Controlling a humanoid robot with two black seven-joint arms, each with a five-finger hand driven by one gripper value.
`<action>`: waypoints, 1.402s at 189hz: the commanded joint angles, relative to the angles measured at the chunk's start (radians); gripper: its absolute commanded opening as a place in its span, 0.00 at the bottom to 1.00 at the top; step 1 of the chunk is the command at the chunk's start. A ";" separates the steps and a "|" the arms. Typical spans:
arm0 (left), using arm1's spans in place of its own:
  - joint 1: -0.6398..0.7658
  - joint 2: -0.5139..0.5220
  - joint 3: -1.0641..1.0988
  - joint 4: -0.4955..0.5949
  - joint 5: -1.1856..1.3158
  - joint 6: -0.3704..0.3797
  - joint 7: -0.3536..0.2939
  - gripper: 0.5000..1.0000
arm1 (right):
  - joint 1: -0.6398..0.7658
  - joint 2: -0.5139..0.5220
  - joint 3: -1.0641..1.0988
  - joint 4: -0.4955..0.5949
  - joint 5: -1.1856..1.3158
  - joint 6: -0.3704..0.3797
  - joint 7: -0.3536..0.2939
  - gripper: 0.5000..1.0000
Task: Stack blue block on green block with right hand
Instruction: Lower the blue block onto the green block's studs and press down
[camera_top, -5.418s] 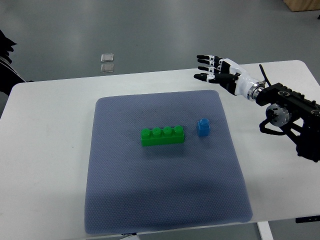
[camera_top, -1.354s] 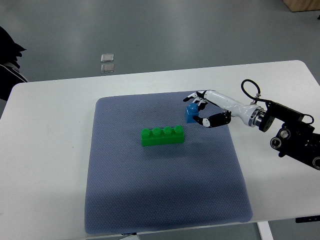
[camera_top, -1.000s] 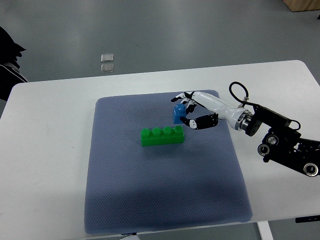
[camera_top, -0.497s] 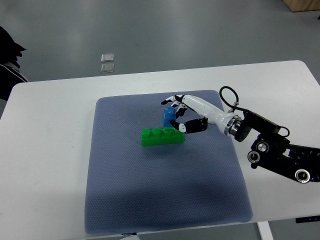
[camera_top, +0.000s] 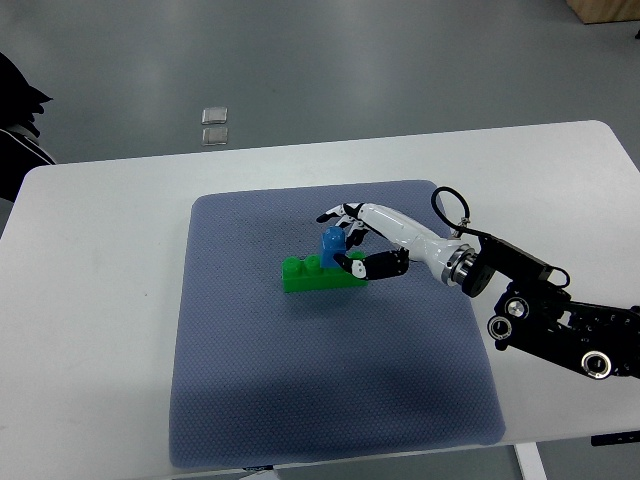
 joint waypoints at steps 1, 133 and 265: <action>0.000 0.000 0.000 0.000 0.000 0.000 0.000 1.00 | 0.000 0.003 -0.002 -0.016 -0.002 0.000 0.000 0.03; 0.000 0.000 0.000 0.000 0.000 0.000 0.000 1.00 | -0.005 0.033 -0.017 -0.053 -0.036 -0.009 0.002 0.00; 0.000 0.000 0.000 0.000 0.000 0.000 0.000 1.00 | -0.025 0.042 -0.020 -0.075 -0.066 -0.054 0.011 0.00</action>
